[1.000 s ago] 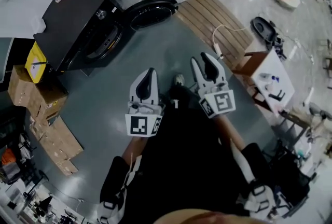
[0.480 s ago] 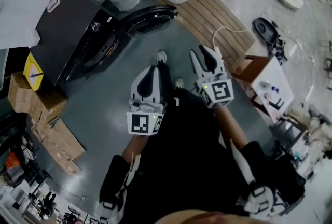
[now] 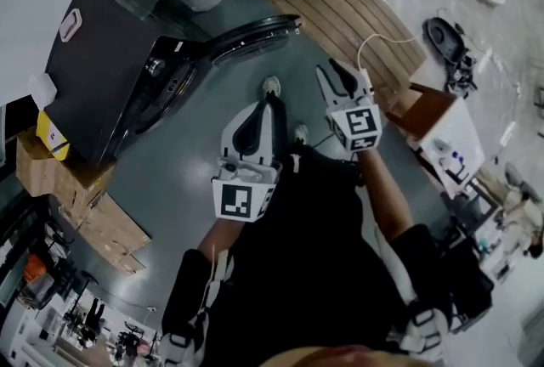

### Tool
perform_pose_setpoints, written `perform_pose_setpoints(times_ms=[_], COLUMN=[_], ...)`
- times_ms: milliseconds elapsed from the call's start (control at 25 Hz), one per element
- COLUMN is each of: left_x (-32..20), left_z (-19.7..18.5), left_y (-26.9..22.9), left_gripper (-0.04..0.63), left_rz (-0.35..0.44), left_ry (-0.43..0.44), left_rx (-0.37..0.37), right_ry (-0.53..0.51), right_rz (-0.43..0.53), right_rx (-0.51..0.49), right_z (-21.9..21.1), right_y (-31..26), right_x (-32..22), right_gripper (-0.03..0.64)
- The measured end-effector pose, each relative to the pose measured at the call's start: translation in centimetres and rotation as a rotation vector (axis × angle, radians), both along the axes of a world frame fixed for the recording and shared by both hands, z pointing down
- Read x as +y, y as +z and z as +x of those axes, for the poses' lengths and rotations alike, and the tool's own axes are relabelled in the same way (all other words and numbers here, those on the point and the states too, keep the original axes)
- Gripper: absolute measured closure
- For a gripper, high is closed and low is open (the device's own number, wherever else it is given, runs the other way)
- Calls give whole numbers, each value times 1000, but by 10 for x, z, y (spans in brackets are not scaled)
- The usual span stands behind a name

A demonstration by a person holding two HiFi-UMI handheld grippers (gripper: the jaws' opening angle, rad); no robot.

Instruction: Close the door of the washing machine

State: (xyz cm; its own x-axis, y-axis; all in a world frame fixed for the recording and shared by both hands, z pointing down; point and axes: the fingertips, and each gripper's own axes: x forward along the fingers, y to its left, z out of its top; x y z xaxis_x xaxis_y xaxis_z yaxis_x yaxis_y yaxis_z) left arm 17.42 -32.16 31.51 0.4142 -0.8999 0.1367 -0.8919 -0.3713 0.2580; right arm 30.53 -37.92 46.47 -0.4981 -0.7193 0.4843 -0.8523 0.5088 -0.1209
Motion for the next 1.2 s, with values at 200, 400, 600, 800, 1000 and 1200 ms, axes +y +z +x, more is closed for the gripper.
perform_pose_setpoints(times_ms=[200, 400, 600, 800, 1000, 1200], left_x=[-45, -76, -101, -121, -129, -135], left_z=[-6, -9, -8, -16, -17, -24], left_y=[17, 36, 56, 81, 100, 112], left_gripper=[589, 589, 589, 589, 589, 589], left_rz=[-19, -50, -65, -106, -127, -141], left_ry=[-4, 6, 21, 6, -9, -13], left_rx=[9, 12, 14, -1, 2, 5], right_ry=[-60, -209, -368, -530, -676, -752], right_rz=[-50, -163, -214, -233, -227, -225], right_rx=[94, 218, 351, 479, 595, 686], right_z=[-6, -14, -16, -22, -27, -34], right_y=[51, 121, 185, 241, 291, 322], right_x=[-53, -90, -116, -137, -144, -156], right_gripper=[503, 509, 509, 508, 509, 508])
